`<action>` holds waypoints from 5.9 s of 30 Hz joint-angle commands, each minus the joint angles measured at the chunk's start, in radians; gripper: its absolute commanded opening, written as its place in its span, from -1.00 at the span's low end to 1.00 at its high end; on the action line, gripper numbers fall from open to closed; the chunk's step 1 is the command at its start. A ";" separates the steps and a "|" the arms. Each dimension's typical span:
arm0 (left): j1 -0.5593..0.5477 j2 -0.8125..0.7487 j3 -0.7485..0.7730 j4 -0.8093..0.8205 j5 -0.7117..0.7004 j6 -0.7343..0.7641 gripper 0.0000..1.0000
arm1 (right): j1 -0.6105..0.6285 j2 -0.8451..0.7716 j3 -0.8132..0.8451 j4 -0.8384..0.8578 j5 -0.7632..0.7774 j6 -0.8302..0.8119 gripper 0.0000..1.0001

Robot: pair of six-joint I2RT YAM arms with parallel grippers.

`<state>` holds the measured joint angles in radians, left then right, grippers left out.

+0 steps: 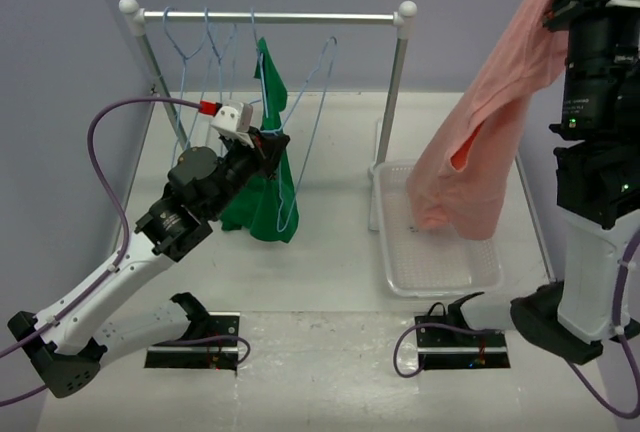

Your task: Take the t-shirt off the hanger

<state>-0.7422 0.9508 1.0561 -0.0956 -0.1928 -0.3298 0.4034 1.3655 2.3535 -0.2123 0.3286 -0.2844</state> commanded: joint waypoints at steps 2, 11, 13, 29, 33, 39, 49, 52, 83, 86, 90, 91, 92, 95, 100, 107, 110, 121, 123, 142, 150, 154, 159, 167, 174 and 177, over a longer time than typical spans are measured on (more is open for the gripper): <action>-0.002 -0.017 0.002 0.020 0.010 0.020 -1.00 | -0.003 -0.231 -0.403 0.120 -0.031 0.071 -1.00; -0.003 -0.037 -0.002 -0.003 -0.010 0.021 -1.00 | -0.087 -0.517 -1.086 0.206 0.055 0.322 -1.00; -0.003 -0.037 -0.002 -0.006 -0.011 0.023 -1.00 | -0.133 -0.548 -1.154 0.176 0.046 0.394 -1.00; -0.003 0.046 0.035 -0.027 0.029 0.023 -1.00 | -0.144 -0.547 -1.628 -0.261 -0.042 1.011 -1.00; -0.003 0.077 0.062 -0.039 0.006 0.003 -1.00 | -0.144 -0.403 -1.637 -0.392 -0.056 1.125 -1.00; -0.003 0.121 0.133 -0.070 0.073 0.000 -1.00 | -0.143 -0.269 -1.565 -0.470 -0.047 1.107 0.03; -0.011 0.140 0.232 -0.124 0.167 -0.012 -1.00 | -0.143 -0.568 -1.499 -0.446 -0.097 0.976 0.98; -0.028 0.184 0.310 -0.197 0.054 -0.021 -1.00 | -0.143 -0.594 -1.499 -0.452 -0.060 0.964 0.98; -0.075 0.829 1.160 -0.464 -0.249 -0.012 -1.00 | -0.144 -0.511 -1.490 -0.437 0.012 0.923 0.98; -0.074 0.879 1.203 -0.463 -0.257 -0.023 -1.00 | -0.144 -0.514 -1.493 -0.435 0.012 0.924 0.98; -0.074 0.911 1.226 -0.418 -0.289 -0.046 -1.00 | -0.144 -0.516 -1.499 -0.430 0.018 0.921 0.98; -0.074 0.917 1.229 -0.408 -0.289 -0.049 -1.00 | -0.144 -0.516 -1.502 -0.432 0.018 0.918 0.98; -0.074 0.936 1.233 -0.391 -0.286 -0.048 -1.00 | -0.144 -0.514 -1.504 -0.432 0.020 0.916 0.98; -0.074 0.971 1.259 -0.395 -0.309 -0.057 -1.00 | -0.144 -0.516 -1.510 -0.430 0.021 0.916 0.98; -0.074 0.985 1.271 -0.380 -0.333 -0.052 -1.00 | -0.144 -0.510 -1.510 -0.429 0.023 0.913 0.98; -0.074 0.964 1.170 -0.354 -0.306 -0.057 -1.00 | -0.144 -0.510 -1.516 -0.420 0.020 0.909 0.98; -0.074 0.956 1.098 -0.348 -0.281 -0.057 -1.00 | -0.144 -0.506 -1.513 -0.420 0.020 0.907 0.98; -0.111 0.789 0.874 -0.228 -0.185 0.073 -1.00 | -0.144 -0.520 -1.517 -0.415 0.021 0.900 0.98; -0.112 0.713 0.776 -0.169 -0.107 0.116 -1.00 | -0.144 -0.520 -1.521 -0.411 0.021 0.893 0.98; -0.106 0.750 0.941 -0.101 -0.275 0.256 -1.00 | -0.144 -0.526 -1.544 -0.400 0.052 0.892 0.98; -0.008 0.907 1.134 -0.167 -0.254 0.178 -1.00 | -0.144 -0.537 -1.541 -0.400 0.059 0.883 0.98; 0.003 0.878 1.035 -0.119 -0.235 0.161 -1.00 | -0.144 -0.546 -1.539 -0.400 0.064 0.875 0.98; 0.015 0.898 1.029 -0.151 -0.238 0.138 -1.00 | -0.144 -0.549 -1.544 -0.400 0.063 0.872 0.98; 0.015 0.852 0.912 -0.179 -0.228 0.087 -1.00 | -0.144 -0.568 -1.559 -0.401 0.049 0.877 0.98; -0.006 0.720 0.774 -0.131 -0.146 0.095 0.86 | -0.144 -0.579 -1.562 -0.401 0.037 0.873 0.98; -0.020 0.656 0.734 -0.128 -0.100 0.098 1.00 | -0.144 -0.580 -1.557 -0.401 0.012 0.872 0.98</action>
<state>-0.7456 1.7142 1.8114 -0.2558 -0.3504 -0.2333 0.2615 0.7959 0.7937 -0.6353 0.3489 0.5976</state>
